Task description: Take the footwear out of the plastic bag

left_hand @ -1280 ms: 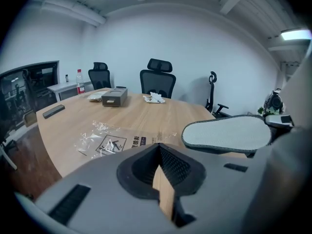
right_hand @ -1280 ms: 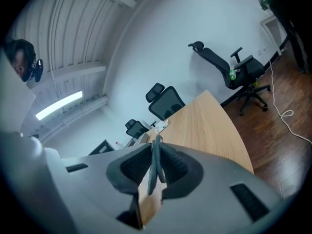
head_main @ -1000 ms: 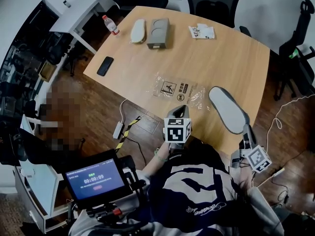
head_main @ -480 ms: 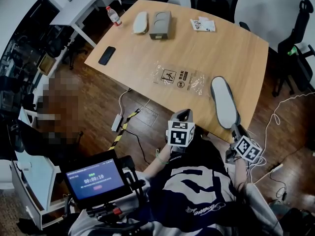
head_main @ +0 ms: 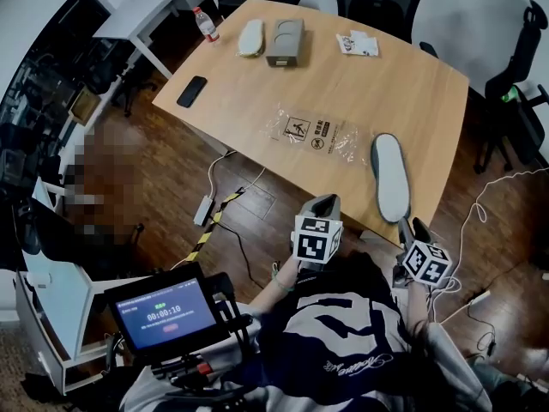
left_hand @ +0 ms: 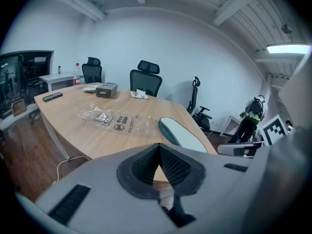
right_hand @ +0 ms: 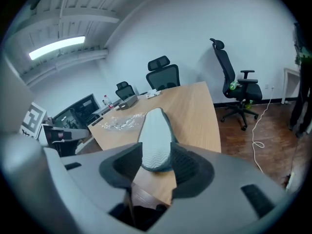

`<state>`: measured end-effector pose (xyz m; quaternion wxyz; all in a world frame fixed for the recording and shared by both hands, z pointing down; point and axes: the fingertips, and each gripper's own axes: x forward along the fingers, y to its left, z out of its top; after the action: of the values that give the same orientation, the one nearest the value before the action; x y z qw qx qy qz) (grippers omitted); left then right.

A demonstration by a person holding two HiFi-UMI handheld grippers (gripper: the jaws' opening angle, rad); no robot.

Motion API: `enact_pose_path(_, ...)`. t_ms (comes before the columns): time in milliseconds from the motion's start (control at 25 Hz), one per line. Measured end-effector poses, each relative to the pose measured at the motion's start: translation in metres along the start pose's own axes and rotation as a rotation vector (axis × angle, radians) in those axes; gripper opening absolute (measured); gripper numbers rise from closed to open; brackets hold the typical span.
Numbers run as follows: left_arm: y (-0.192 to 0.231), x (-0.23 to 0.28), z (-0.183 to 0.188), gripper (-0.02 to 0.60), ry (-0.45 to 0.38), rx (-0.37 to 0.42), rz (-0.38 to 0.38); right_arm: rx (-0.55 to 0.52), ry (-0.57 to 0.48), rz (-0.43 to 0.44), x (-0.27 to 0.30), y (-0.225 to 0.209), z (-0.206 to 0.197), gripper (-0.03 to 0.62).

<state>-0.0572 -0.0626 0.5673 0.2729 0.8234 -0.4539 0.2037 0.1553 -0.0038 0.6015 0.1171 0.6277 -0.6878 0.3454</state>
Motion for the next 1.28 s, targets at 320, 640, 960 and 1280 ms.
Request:
enact_pose_path(320, -0.029, -0.011, 0.014, 0.002, -0.055, -0.004, -0.006, -0.021, -0.074, 0.146, -0.012, 0.026, 0.028, 0.084)
enact_pose_path(640, -0.097, -0.017, 0.008, 0.000, -0.097, -0.037, 0.031, -0.103, -0.056, 0.258, -0.054, 0.011, 0.030, -0.003)
enact_pose_path(960, -0.183, -0.039, -0.025, 0.002, -0.141, -0.136, 0.097, -0.200, 0.010, 0.412, -0.109, -0.014, 0.014, -0.006)
enact_pose_path(1280, -0.226, -0.074, -0.067, 0.001, -0.138, -0.186, 0.190, -0.212, 0.042, 0.544, -0.145, -0.016, -0.015, -0.006)
